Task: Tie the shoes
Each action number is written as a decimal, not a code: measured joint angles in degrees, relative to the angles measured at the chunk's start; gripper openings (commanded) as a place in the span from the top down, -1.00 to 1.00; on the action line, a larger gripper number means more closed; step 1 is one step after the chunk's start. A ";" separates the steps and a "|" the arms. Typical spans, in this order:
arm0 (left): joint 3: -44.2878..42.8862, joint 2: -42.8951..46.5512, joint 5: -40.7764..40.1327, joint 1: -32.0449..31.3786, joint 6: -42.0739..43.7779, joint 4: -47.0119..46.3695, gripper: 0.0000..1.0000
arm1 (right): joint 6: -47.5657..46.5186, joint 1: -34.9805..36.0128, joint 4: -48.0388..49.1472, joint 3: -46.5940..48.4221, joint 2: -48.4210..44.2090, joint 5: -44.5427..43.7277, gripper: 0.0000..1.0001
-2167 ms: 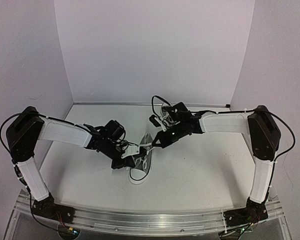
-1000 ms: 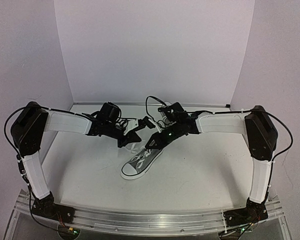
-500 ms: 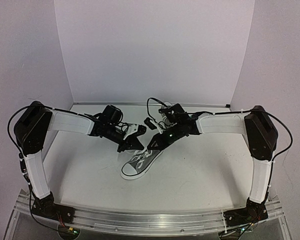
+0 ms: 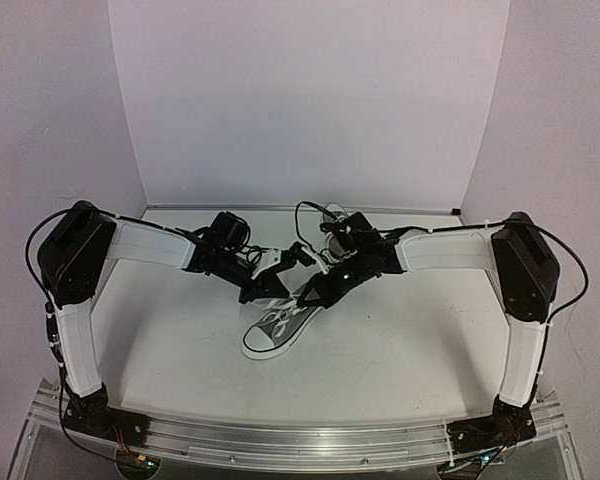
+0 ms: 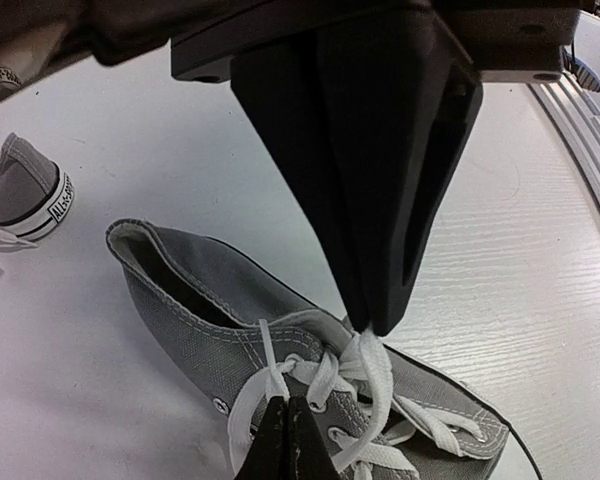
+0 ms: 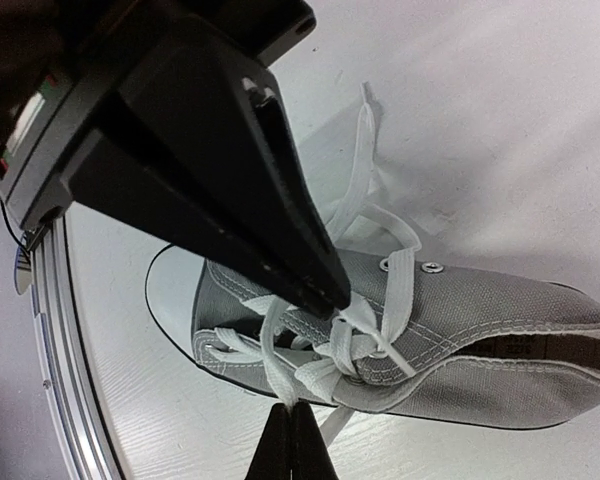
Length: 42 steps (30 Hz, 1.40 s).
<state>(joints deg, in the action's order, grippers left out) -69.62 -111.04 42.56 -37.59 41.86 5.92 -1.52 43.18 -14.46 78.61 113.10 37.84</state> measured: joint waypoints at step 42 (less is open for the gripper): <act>-0.42 -2.06 9.35 -2.27 6.61 9.40 1.00 | 1.15 0.00 0.08 2.31 1.33 -2.19 0.70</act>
<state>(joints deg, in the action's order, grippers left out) -70.04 -113.10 51.90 -39.86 48.46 15.32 -0.37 43.18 -14.38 80.92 114.43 35.64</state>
